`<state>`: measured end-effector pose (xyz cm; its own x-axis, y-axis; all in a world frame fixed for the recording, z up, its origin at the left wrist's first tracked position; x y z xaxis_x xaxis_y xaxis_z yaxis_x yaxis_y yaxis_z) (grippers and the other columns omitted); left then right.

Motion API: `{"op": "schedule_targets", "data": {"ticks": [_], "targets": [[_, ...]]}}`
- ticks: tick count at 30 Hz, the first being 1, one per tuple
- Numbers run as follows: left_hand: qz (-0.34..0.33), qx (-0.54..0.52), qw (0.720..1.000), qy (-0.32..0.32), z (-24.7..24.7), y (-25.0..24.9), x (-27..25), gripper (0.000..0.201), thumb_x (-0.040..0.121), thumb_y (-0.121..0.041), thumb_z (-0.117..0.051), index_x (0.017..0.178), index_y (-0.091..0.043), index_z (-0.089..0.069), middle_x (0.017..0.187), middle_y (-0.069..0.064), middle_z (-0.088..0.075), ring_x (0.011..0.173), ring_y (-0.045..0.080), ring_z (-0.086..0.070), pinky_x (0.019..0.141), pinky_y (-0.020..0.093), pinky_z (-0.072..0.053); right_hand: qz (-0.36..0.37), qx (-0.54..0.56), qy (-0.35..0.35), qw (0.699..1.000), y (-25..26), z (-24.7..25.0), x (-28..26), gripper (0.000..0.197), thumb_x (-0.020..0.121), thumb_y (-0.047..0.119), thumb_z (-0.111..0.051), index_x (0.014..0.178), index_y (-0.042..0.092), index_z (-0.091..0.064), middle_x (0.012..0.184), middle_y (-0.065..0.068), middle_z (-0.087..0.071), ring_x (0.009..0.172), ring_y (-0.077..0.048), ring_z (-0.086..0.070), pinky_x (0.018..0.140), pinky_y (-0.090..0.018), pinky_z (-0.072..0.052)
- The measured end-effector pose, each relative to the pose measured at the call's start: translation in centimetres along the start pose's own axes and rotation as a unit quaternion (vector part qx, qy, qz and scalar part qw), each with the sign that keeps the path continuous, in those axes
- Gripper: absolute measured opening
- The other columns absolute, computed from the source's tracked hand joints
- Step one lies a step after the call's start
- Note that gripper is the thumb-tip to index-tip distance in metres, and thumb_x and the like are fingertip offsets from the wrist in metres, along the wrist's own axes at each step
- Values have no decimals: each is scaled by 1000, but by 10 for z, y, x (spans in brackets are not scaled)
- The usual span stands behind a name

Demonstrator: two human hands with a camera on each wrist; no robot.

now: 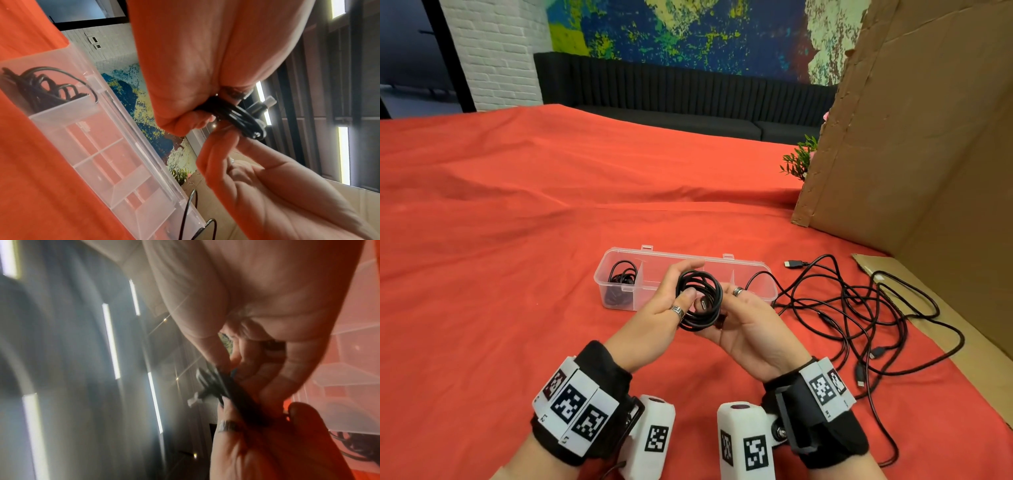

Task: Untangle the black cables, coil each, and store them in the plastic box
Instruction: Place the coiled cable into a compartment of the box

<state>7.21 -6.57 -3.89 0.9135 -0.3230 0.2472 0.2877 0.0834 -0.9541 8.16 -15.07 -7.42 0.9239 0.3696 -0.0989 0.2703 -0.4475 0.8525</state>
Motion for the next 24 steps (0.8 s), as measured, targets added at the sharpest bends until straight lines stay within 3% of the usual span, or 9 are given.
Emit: {"op": "schedule_targets", "data": {"ticks": [5,10,13,16,18,22,24], "targets": [[-9,24,1000,-10,3,3,0,35,99,-8,-34,125,-31,-40,115,-7,-53,103,-9,-49,90,6,-35,40,-54,3,998,10,-7,-3,18,92,2,-44,92,3,-63,80,-8,-66,77,-16,-60,69,-30,-56],[-2,55,998,-36,12,8,1,36,99,-9,-33,129,-29,-36,115,-19,-47,103,-18,-44,89,0,-31,28,-163,21,986,11,-12,-7,33,85,34,-60,107,10,-61,94,-2,-67,85,-10,-63,67,-27,-51],[17,84,995,-47,15,15,2,41,99,-14,-34,134,-35,-27,121,-17,-41,111,-18,-35,90,3,-28,25,-236,32,971,8,-13,-8,37,78,24,-63,114,15,-59,101,5,-67,94,-7,-63,67,-24,-51],[40,105,992,-57,18,22,2,46,99,-13,-34,138,-34,-21,131,-7,-35,121,-2,-34,102,22,-26,39,-289,39,956,11,-19,-9,30,88,4,-53,115,15,-59,108,1,-66,100,-8,-62,70,-27,-54],[60,100,990,-81,23,25,2,45,99,-12,-34,139,-30,-22,136,-3,-34,128,9,-31,108,28,-24,48,-322,41,945,10,-24,-10,35,92,-3,-41,119,15,-55,113,0,-65,103,-7,-60,72,-29,-55],[93,8,991,-97,25,28,1,36,99,-14,-38,134,-23,-34,130,1,-46,123,13,-41,103,27,-31,75,-343,-6,936,14,-19,-6,20,95,1,-41,112,12,-43,109,-8,-66,93,-18,-62,74,-35,-56],[103,-70,989,-83,20,27,0,27,98,-18,-41,124,-21,-46,118,1,-58,105,13,-53,88,29,-43,85,-349,-21,933,23,-17,-4,16,95,1,-40,109,8,-43,103,-8,-67,88,-25,-63,80,-40,-55]]}}
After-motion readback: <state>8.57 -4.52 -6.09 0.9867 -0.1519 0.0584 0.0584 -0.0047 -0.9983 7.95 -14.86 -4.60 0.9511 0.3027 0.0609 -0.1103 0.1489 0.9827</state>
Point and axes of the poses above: each hand's wrist, its own x-axis towards the middle knuckle, its own z-axis out of the back of the hand, y = z × x, the point moved 9 cm from there along x, towards the middle knuckle
